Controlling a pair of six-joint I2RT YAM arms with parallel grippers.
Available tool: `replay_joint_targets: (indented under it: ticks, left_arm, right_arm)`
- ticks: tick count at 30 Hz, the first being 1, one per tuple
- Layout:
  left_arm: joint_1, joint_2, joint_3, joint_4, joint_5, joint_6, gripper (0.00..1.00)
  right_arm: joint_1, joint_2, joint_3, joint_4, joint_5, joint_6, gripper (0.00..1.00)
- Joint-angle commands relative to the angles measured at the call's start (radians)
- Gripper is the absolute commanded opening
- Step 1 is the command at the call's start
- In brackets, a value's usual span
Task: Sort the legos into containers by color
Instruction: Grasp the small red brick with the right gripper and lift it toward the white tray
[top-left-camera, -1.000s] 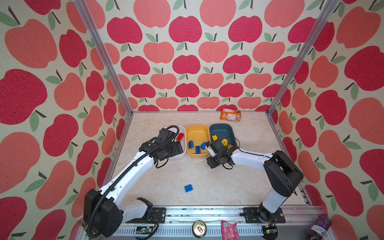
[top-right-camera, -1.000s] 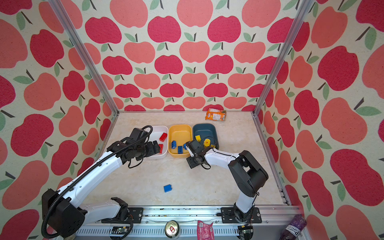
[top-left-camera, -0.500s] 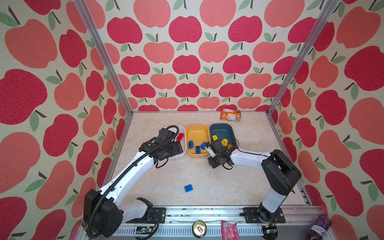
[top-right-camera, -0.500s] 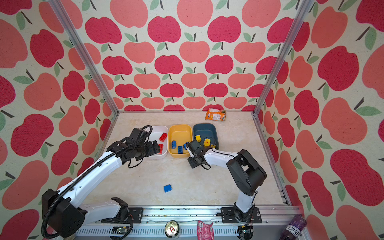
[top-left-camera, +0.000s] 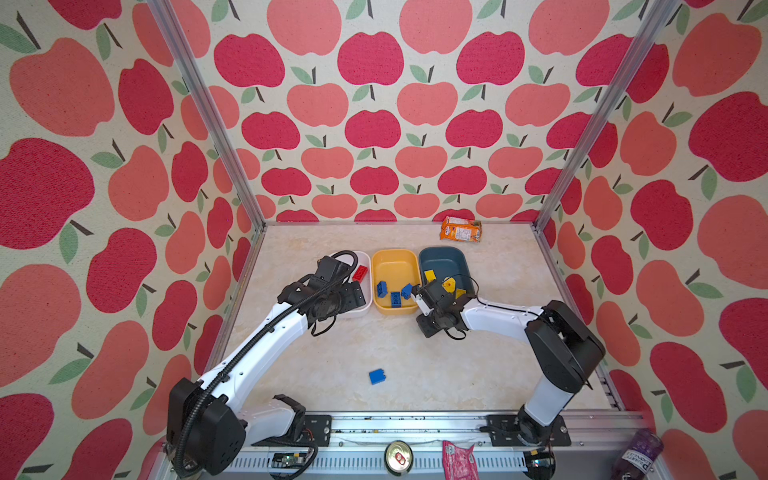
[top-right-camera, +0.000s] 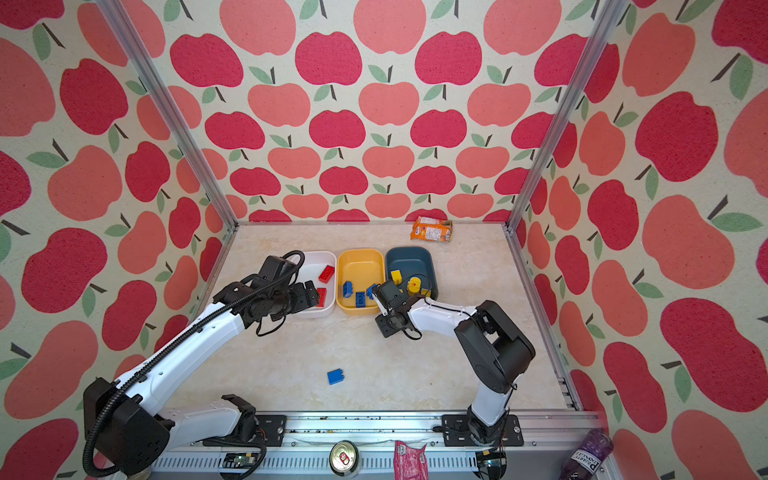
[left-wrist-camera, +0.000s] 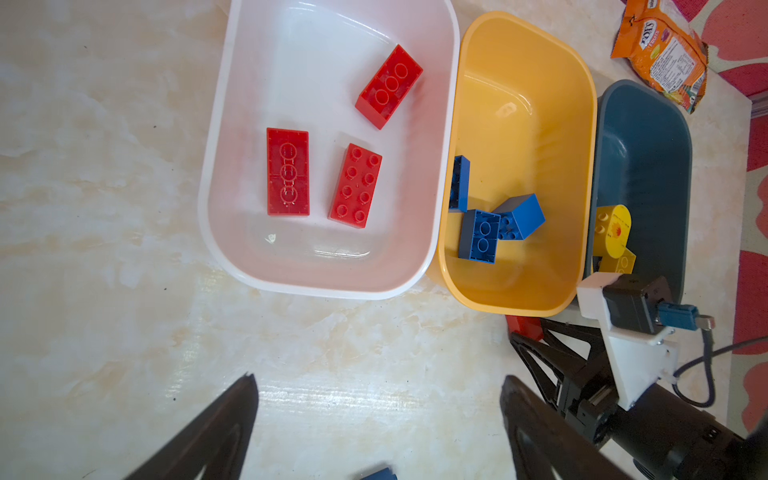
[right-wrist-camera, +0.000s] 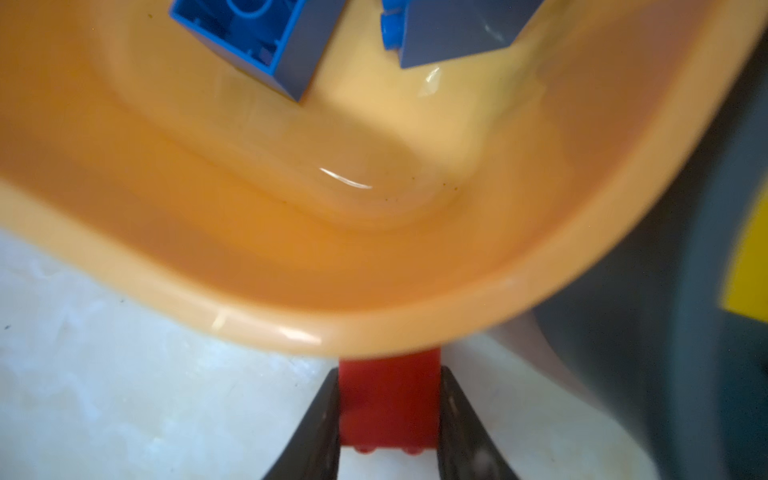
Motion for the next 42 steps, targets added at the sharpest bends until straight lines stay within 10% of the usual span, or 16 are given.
replay_joint_targets:
  ticks: [1,18,42]
  left_arm:
    - [0.006,-0.012,-0.012,-0.016,-0.014,-0.015,0.93]
    - [0.009,0.01,-0.024,0.024,0.002,-0.015,0.94]
    - [0.099,-0.138,-0.123,-0.043,0.047,0.008,0.96]
  right_arm:
    - [0.013,-0.071,-0.009,-0.054,0.013,0.026,0.31]
    - [0.035,-0.309,0.12,-0.3,0.012,0.084,0.31]
    - [0.092,0.032,0.556,-0.278,-0.095,0.046,0.31]
